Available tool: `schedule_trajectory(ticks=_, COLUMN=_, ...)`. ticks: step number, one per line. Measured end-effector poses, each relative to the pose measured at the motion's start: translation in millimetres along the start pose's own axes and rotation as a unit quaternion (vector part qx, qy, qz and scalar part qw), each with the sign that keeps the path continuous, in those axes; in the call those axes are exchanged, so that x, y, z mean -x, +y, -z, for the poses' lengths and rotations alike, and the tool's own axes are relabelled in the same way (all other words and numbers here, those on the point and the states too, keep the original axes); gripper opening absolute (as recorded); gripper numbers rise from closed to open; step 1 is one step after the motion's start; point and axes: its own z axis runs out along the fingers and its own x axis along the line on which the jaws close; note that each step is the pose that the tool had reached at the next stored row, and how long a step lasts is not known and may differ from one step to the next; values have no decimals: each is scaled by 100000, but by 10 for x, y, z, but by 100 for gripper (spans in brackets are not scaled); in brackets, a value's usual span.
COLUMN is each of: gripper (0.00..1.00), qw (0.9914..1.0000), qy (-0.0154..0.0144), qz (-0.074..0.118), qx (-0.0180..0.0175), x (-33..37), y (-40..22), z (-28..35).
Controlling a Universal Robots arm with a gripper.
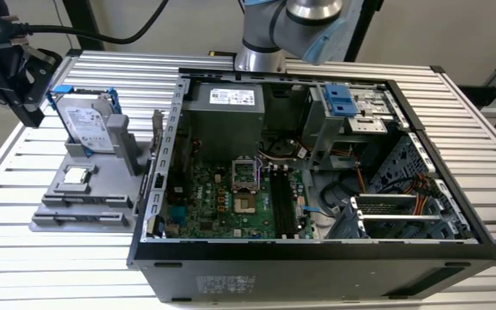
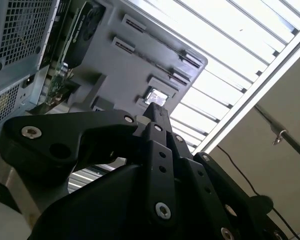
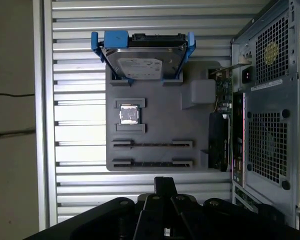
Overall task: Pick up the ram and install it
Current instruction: 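Reach for the ram, then pick up the ram and move it above insertion slot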
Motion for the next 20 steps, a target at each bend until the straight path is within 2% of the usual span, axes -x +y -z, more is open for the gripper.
schedule_trajectory(ticks=10, gripper=0, qw=99999, qy=20, qz=381, qx=-2, x=0, y=-1, z=0)
schedule_trajectory(ticks=16, gripper=0, qw=99960, qy=133, qz=2813, qx=9, x=0, y=-1, z=0)
schedule_trajectory(ticks=20, gripper=0, qw=99865, qy=247, qz=5187, qx=14, x=0, y=-1, z=0)
